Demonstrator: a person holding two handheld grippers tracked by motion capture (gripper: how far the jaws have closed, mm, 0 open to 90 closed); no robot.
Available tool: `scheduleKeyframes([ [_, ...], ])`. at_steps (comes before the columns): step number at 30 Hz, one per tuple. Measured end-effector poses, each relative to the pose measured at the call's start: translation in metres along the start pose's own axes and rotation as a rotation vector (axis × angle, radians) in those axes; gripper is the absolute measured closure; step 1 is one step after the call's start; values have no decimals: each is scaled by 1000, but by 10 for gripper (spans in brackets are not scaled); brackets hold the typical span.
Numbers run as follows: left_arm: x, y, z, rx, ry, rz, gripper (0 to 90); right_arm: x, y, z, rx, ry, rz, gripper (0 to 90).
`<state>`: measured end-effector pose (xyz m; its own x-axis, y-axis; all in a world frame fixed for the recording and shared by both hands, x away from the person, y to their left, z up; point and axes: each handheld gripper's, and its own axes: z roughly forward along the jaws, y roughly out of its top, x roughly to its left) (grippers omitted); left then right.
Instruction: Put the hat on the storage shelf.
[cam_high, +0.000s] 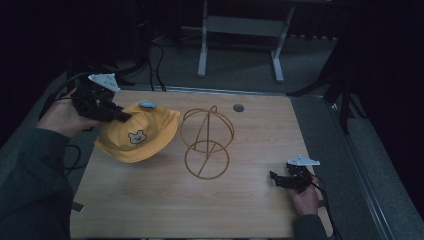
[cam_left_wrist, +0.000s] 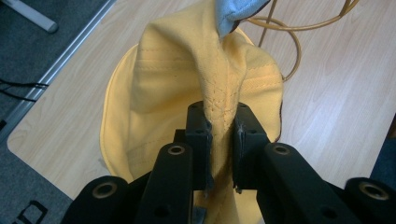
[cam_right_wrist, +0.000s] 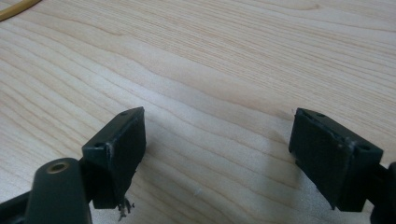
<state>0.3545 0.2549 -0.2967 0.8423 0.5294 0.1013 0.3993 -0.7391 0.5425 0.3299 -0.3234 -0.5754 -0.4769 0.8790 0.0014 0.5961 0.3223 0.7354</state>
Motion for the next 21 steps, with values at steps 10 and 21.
scheduleKeyframes([
  [10,0,8,-6,-23,9,12,794,0,0,0,0,0,0,187],
  [21,1,16,-10,-51,10,14,793,0,0,0,1,0,-3,187],
])
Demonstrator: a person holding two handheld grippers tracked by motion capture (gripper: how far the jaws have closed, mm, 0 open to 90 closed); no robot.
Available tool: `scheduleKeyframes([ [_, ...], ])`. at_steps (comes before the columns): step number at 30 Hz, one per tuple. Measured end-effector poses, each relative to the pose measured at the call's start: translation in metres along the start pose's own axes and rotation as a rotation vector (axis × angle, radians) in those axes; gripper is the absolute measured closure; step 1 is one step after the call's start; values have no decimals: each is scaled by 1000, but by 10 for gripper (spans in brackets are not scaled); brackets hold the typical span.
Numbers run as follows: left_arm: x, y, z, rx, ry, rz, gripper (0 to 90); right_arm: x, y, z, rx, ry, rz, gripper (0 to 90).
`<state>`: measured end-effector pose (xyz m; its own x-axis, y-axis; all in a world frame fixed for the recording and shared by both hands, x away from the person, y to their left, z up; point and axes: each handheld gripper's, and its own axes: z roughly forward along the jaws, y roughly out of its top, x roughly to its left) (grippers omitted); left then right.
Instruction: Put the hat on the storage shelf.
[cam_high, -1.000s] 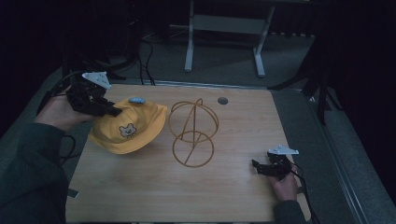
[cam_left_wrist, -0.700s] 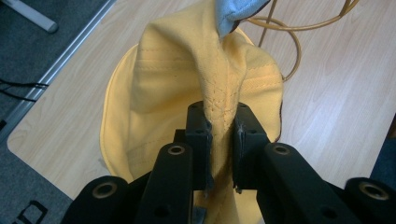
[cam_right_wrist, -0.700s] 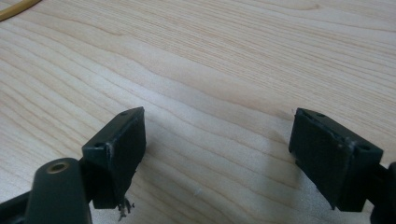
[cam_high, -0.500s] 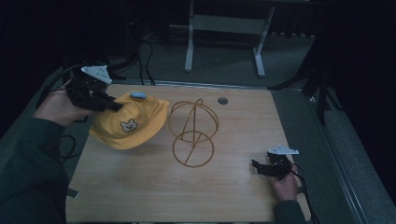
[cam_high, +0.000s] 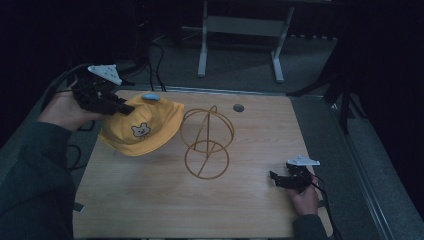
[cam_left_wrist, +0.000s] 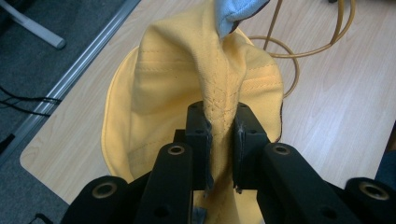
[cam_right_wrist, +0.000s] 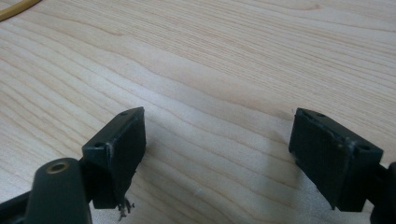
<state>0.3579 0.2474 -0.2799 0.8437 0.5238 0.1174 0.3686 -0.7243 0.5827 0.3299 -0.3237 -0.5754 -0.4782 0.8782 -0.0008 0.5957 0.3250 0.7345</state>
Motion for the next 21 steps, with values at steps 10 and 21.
scheduleKeyframes([
  [10,-1,8,-3,-40,0,7,794,0,0,0,0,0,0,188],
  [21,-1,14,-12,-53,13,13,794,0,0,0,1,2,-4,188],
])
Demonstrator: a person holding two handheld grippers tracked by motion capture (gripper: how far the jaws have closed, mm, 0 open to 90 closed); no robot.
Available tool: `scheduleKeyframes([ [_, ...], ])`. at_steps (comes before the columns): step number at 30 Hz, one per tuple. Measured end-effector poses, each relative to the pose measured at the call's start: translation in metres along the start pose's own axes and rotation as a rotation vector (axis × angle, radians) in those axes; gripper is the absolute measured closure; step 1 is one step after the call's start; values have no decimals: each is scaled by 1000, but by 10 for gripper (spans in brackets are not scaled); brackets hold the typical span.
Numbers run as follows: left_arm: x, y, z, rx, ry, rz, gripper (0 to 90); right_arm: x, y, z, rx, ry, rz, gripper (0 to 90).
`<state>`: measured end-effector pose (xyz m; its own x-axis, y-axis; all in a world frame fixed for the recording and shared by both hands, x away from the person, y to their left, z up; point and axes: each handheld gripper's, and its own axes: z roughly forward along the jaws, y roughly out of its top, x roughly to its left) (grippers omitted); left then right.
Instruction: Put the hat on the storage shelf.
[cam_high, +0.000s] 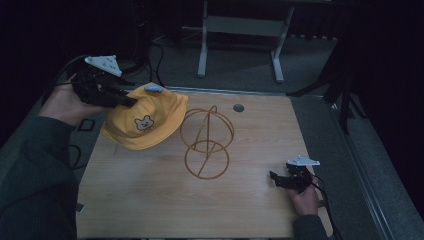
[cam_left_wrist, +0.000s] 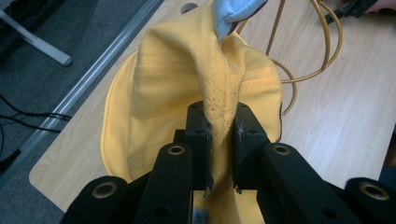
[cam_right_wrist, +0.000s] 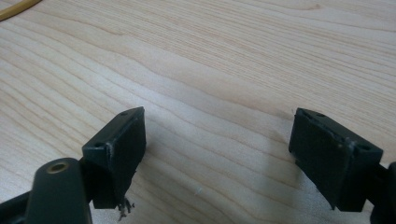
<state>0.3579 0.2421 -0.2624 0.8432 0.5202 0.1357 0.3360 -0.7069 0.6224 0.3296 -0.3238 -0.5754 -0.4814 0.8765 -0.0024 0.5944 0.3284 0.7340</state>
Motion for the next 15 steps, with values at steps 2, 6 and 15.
scheduleKeyframes([
  [2,0,1,-2,-7,2,1,793,0,0,0,0,0,0,188],
  [6,0,4,-5,-14,0,6,794,0,0,0,0,0,0,188],
  [15,-5,13,-8,-32,-9,31,794,0,0,0,0,0,-1,188],
])
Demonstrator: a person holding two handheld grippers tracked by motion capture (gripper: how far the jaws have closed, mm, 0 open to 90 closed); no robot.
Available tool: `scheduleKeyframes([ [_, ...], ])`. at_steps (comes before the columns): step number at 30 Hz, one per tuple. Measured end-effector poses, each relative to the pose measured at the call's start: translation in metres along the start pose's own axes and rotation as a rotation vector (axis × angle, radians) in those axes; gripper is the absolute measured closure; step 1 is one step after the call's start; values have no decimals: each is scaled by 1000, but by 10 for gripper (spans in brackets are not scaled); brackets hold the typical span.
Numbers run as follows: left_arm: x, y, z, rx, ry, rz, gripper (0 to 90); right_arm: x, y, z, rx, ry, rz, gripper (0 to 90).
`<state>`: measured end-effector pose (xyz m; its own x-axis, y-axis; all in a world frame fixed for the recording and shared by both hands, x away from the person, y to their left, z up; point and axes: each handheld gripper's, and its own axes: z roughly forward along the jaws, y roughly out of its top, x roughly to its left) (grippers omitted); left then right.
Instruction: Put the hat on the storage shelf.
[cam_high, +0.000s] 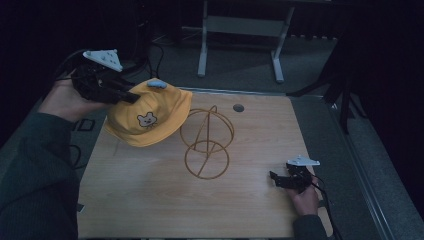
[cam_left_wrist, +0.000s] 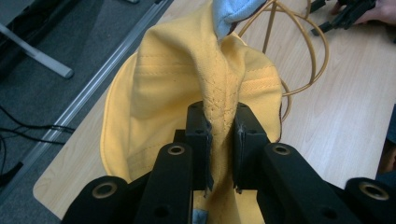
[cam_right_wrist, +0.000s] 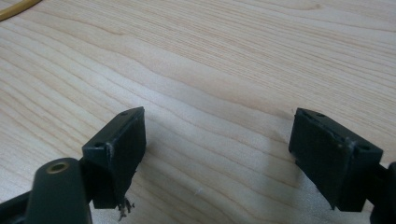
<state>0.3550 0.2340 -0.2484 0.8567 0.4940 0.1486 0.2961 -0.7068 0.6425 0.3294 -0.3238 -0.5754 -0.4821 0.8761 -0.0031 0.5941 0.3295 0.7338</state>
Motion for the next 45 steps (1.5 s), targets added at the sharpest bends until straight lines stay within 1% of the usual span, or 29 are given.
scheduleKeyframes([
  [4,-1,5,-1,3,-2,12,793,0,0,0,-1,0,2,188],
  [10,-4,10,-4,-14,-10,24,794,0,0,0,-1,0,0,188],
  [15,-6,14,-5,-13,-13,32,793,0,0,0,-2,0,-1,188],
  [20,-8,22,-7,-18,-22,49,793,0,0,0,-2,0,-2,188],
  [24,-9,26,-9,-37,-32,56,794,0,0,0,-4,0,-1,188],
  [27,-11,28,-9,-31,-32,64,794,0,0,0,-4,0,-1,188],
  [28,-12,31,-9,-25,-32,74,794,0,0,0,-4,0,-2,188],
  [30,-13,33,-9,-30,-33,74,794,0,0,0,-4,0,-1,188],
  [32,-13,35,-9,-29,-35,83,794,0,0,0,-4,0,-2,188],
  [36,-14,39,-6,-19,-31,89,794,0,0,0,-4,0,-2,188],
  [37,-16,43,-3,-10,-33,97,794,0,0,0,-3,0,-1,188],
  [41,-18,51,2,-16,-45,106,794,0,0,0,-4,0,-2,188],
  [45,-21,59,6,-17,-56,127,793,0,0,0,-4,0,-2,188],
])
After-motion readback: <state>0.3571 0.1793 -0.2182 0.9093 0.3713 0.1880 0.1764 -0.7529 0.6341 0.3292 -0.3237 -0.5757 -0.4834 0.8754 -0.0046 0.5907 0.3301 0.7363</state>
